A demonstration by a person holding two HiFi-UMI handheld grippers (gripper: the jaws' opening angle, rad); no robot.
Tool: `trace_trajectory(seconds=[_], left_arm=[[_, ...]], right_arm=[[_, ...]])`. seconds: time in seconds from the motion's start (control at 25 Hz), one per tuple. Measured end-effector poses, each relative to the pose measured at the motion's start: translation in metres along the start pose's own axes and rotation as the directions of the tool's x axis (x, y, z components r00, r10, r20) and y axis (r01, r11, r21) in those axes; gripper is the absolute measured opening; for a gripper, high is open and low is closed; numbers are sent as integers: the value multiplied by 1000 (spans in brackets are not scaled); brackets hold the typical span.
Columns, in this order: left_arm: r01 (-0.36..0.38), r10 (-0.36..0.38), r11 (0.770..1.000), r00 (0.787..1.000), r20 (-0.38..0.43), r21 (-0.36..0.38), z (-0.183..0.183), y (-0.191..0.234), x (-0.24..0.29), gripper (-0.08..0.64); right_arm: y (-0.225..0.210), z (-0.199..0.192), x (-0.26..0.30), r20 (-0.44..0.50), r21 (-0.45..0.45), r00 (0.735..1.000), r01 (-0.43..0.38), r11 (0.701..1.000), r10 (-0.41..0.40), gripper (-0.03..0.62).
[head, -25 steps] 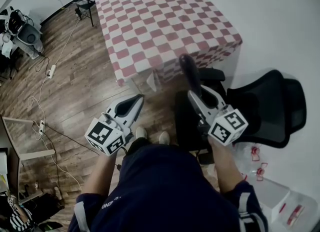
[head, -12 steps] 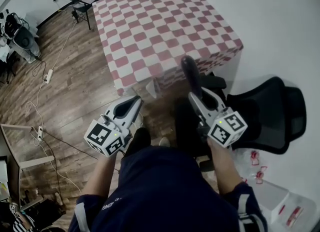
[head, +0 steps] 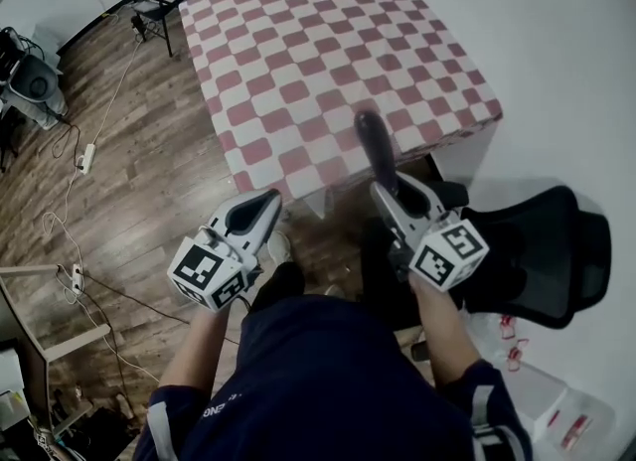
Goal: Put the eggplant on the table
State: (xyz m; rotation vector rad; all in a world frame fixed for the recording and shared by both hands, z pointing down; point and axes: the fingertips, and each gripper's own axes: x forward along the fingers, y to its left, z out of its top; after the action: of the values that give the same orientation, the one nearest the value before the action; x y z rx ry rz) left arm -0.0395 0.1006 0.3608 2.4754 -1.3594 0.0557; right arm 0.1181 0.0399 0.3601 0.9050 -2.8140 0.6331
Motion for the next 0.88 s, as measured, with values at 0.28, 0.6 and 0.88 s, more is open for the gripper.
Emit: trace_trajectory(seconds=[0.28,0.6,0.88], left_arm=[[38,-38,999,999,-15,-7,15,93,21,31],[78,-79,997,997,-24,-18,23,154,33,31],[86,-87,995,996,-20,-54,41,191,55,31]], right_arm=[[-3,12,94,-36,9,999,20,1000,-19,130],[1,19,153,-58,10,997,50,999,-49,130],[-8,42,199,-104,-2,994,47,999,-47,130]])
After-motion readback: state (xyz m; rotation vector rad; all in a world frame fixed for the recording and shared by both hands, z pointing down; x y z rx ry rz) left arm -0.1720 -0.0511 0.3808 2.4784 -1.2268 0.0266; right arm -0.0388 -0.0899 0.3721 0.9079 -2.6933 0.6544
